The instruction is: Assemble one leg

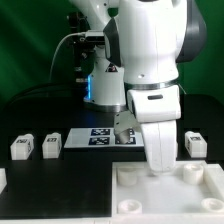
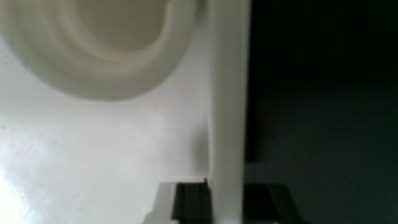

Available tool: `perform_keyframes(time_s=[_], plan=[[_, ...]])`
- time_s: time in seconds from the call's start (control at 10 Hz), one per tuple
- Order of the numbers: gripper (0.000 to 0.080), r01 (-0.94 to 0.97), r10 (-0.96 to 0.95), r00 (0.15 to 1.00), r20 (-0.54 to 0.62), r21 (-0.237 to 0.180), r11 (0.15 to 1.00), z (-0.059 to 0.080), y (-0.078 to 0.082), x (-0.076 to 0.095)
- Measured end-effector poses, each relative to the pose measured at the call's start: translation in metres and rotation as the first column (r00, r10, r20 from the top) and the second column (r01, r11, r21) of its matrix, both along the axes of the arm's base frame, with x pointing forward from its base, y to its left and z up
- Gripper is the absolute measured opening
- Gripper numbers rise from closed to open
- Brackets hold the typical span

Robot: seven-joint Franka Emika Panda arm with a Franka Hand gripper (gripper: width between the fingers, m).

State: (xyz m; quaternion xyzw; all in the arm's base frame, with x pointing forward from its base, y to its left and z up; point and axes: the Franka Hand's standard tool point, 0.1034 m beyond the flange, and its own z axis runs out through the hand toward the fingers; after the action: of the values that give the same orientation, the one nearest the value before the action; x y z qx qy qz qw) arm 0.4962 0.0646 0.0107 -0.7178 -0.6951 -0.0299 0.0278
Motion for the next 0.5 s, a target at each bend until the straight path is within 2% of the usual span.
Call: perform_keyframes(time_s=[0.1, 0.2, 0.3, 0.4, 0.5], plan=[[0.0139, 0.001, -0.001, 1.0, -0.001, 0.0, 1.0, -0.0005, -0.0004, -0.0003], [0.0139, 0.002, -0.002, 1.0, -0.001, 0.0, 1.0, -0.0007, -0.0006, -0.0004], [0.0338, 0.002, -0.002, 1.0, -0.002, 0.0, 1.0, -0.0007, -0.0009, -0.0004], [0.0338, 0.003, -0.003, 1.0, -0.002, 0.0, 1.0, -0.0008, -0.001, -0.0004], [0.0539, 0.003, -0.003, 1.0, -0.002, 0.0, 1.0, -0.0008, -0.0011, -0.0005]])
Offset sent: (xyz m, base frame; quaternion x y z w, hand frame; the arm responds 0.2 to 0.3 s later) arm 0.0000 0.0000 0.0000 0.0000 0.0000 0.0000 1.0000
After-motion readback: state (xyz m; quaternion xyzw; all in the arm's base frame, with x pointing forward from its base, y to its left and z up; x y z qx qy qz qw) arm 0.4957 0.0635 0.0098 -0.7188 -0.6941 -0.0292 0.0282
